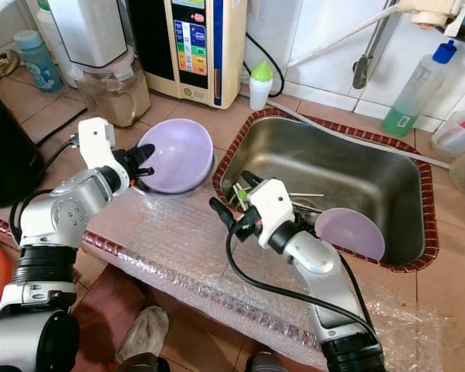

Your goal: Kitchen organization

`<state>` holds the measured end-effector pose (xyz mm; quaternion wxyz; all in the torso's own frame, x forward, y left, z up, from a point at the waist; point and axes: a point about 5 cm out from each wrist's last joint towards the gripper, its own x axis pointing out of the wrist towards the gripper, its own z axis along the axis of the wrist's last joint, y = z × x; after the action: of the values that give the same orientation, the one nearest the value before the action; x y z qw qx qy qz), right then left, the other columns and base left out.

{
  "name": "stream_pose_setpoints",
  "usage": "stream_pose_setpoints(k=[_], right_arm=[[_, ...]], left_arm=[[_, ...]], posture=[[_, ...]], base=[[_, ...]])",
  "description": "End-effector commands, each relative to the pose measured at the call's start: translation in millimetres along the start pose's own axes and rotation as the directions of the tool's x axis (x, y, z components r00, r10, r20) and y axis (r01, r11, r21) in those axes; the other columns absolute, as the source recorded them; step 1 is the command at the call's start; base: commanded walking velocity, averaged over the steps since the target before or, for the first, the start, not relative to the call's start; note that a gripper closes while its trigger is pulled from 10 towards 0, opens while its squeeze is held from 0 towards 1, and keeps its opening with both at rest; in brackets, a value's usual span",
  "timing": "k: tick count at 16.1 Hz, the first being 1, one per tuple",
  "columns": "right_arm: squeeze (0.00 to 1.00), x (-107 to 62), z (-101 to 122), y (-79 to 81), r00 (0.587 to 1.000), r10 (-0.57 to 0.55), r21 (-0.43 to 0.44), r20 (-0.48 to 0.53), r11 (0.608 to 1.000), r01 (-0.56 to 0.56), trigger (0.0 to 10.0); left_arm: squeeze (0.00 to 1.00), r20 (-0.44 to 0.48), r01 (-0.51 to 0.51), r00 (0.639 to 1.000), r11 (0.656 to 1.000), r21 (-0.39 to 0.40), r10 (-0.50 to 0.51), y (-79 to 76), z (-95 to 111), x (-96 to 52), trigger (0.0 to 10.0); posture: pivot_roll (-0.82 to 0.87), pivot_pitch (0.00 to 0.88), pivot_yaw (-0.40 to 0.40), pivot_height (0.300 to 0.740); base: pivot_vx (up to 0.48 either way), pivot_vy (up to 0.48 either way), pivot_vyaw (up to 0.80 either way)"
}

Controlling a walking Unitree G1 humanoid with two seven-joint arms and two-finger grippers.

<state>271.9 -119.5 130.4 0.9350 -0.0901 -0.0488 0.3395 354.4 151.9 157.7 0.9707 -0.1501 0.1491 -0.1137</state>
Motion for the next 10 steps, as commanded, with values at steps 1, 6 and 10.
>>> stream_pose_setpoints(k=[1,6,10], right_arm=[[0.00,-0.4,-0.4,-4.9,1.000,-0.021,-0.004,-0.006,1.000,0.021,10.0],[0.00,2.1,4.0,-13.4,0.997,-0.077,0.038,0.017,0.996,0.076,10.0],[0.00,7.5,13.0,-22.9,0.988,-0.143,0.159,0.054,0.978,0.133,10.0]], left_arm=[[0.00,0.020,-0.005,1.000,0.999,0.048,0.004,-0.8,1.8,-1.2,0.0],[0.00,0.097,-0.027,0.995,0.993,0.117,0.015,-2.0,9.5,-1.5,0.0],[0.00,0.218,-0.039,0.976,0.958,0.283,-0.024,-11.2,24.2,-5.2,0.0]], posture=[[-0.08,0.036,0.023,0.740],[-0.08,0.033,0.020,0.740],[-0.08,0.029,0.017,0.740]], base=[[0.000,0.000,0.00],[0.000,0.000,0.00],[0.000,0.000,0.00]])
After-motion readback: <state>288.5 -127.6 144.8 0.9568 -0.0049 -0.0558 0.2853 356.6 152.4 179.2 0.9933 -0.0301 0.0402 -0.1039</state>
